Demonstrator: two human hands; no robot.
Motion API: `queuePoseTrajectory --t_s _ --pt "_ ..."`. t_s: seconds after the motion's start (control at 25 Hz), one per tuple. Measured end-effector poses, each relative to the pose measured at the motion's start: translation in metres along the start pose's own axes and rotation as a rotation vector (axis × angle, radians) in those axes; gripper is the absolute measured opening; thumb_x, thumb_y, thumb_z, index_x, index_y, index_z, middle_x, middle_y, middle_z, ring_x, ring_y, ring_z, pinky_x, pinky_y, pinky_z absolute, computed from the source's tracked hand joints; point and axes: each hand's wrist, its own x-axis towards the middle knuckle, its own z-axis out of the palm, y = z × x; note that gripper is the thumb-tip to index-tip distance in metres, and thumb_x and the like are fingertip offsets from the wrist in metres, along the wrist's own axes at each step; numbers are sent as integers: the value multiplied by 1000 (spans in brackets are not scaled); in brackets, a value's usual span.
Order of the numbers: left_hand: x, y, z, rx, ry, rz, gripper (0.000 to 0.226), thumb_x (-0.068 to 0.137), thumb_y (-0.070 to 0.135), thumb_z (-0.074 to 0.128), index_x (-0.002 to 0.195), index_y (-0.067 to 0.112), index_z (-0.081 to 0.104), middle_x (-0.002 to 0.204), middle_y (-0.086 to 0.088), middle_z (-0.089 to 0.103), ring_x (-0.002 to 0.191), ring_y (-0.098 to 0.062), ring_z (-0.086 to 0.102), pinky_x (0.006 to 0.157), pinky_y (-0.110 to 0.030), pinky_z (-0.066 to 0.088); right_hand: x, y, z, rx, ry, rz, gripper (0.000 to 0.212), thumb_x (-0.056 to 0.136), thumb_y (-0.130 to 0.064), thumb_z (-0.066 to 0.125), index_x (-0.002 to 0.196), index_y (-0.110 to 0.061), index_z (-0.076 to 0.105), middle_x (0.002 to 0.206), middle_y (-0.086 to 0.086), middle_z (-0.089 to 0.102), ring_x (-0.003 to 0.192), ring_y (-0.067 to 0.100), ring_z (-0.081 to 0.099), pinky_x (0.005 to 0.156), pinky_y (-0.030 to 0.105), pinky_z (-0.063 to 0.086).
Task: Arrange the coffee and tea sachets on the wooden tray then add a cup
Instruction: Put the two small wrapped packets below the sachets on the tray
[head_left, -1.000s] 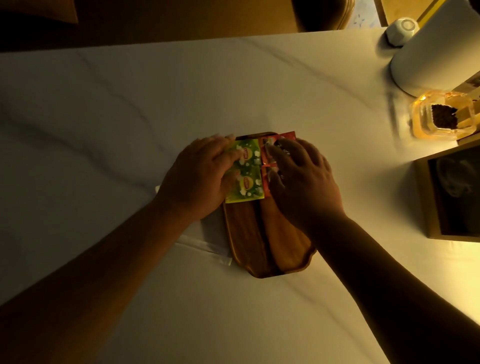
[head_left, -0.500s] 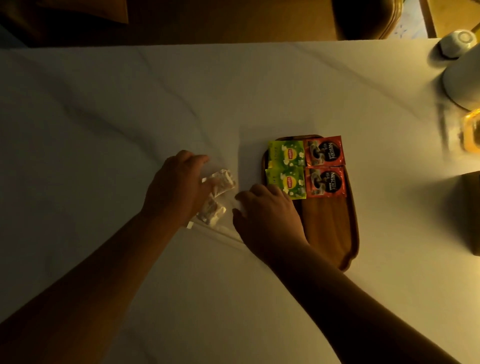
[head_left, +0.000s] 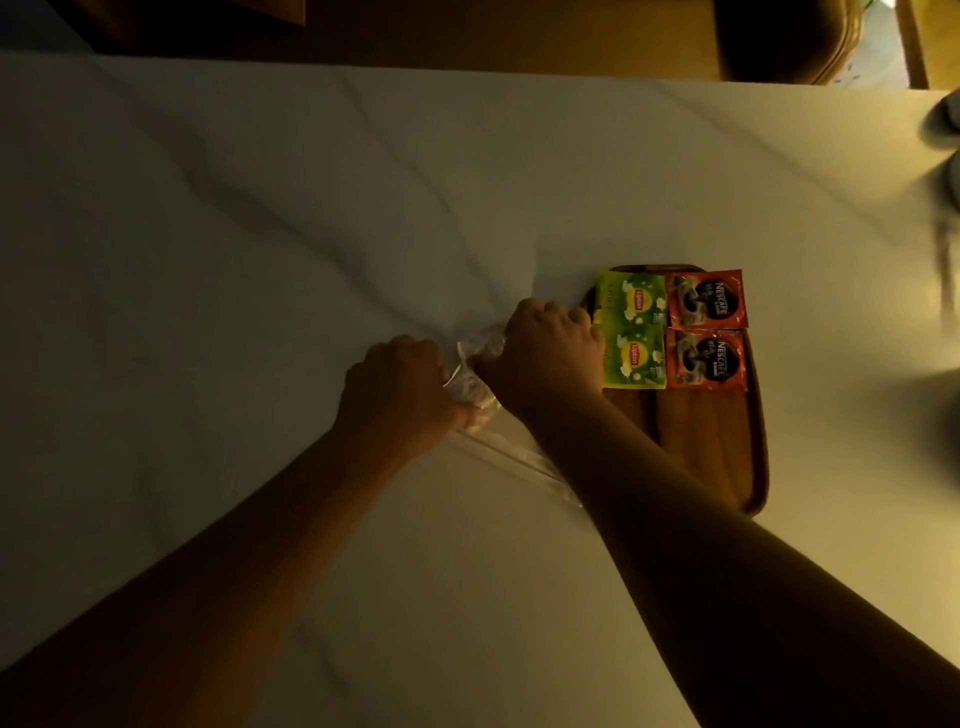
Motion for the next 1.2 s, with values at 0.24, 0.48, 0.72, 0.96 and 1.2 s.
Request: queuePoseTrajectory --t_s 0.24,0.48,0.72,0.96,1.2 --pt "7 -4 8 -146 -46 -47 46 61 52 80 91 25 57 85 6 63 77 -18 61 65 -30 44 -9 -3 -5 330 25 33 43 82 -14 70 122 -17 55 101 9 72 96 30 65 79 43 56" --pt "14 -4 10 -161 -152 -66 33 71 52 75 83 24 64 76 5 65 70 -14 62 61 -28 45 -38 37 -36 691 82 -41 14 91 -31 68 99 -28 79 95 -8 73 79 4 63 61 23 51" --pt "0 10 -4 -163 107 83 21 76 45 75 80 30 61 63 17 51 59 -5 53 48 -21 33 -82 118 -65 860 -32 28 22 93 -31 69 87 -52 70 77 -34 72 66 -9 68 47 3 45" --pt "-5 34 -2 -391 100 -8 24 81 55 67 90 34 61 72 13 72 54 -6 67 51 -28 51 -104 166 -73 1005 -22 110 13 89 -47 66 85 -57 73 97 -31 73 90 -8 67 58 8 52" --pt "-5 55 7 -577 176 -64 49 64 75 72 88 34 66 75 17 75 68 -3 72 66 -35 58 -100 212 -63 826 30 246 18 91 -24 72 89 -41 68 85 -12 77 72 3 73 59 25 62"
